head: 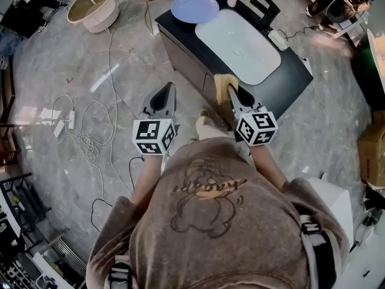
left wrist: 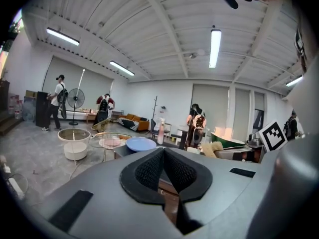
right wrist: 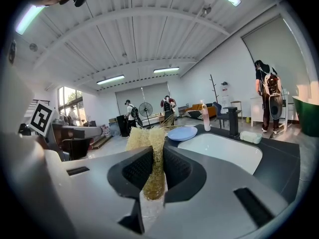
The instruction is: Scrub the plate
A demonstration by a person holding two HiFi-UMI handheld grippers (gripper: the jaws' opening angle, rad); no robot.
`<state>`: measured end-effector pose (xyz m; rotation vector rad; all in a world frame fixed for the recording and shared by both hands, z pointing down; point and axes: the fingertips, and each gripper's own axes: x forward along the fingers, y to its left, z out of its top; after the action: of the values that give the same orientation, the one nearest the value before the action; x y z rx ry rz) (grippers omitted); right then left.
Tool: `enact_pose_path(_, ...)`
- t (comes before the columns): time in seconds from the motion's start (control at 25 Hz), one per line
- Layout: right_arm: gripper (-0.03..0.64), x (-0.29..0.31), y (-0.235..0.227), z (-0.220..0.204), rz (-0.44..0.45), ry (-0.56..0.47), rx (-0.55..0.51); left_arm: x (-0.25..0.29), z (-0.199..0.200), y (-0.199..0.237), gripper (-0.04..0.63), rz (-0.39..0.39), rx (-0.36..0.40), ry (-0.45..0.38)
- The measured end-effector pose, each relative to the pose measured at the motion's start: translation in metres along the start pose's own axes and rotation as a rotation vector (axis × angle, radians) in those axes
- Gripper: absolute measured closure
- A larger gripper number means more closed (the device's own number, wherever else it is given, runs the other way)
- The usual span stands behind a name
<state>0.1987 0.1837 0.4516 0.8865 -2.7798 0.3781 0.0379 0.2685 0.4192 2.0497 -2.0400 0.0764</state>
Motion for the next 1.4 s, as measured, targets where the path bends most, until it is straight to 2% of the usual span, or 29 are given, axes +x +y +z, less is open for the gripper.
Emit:
enact_pose_path(0.36, 0.566, 0.06, -0.014, 0.02, -0.032, -0.023, -0.007, 0.048, 0.012, 0.043, 0.577, -0.03, -0.02, -0.009)
enact_pose_path(0.64, 0.566, 0.128, -0.041, 0.043, -0.038, -0.015, -0.019, 0.114, 0.034, 0.084, 0.577, -0.039, -0.023, -0.008)
enact_pose_path(0.92, 0.566, 0.201, -0.075, 0.086, -0.03, -0.029, -0.016, 0.189, 0.067, 0.126, 0.577, -0.029, -0.041, 0.003)
enact_pose_path(1.24, 0.566, 0.264, -0.114, 0.11, -0.017, -0.034, 0.023, 0.264, 0.095, 0.15, 0.577, -0.049, -0.048, 0.016)
enact_pose_path(1.4, 0.566, 0.284, -0.129, 0.111, -0.024, -0.036, 0.043, 0.285, 0.097, 0.155, 0.577, -0.066, -0.021, 0.022)
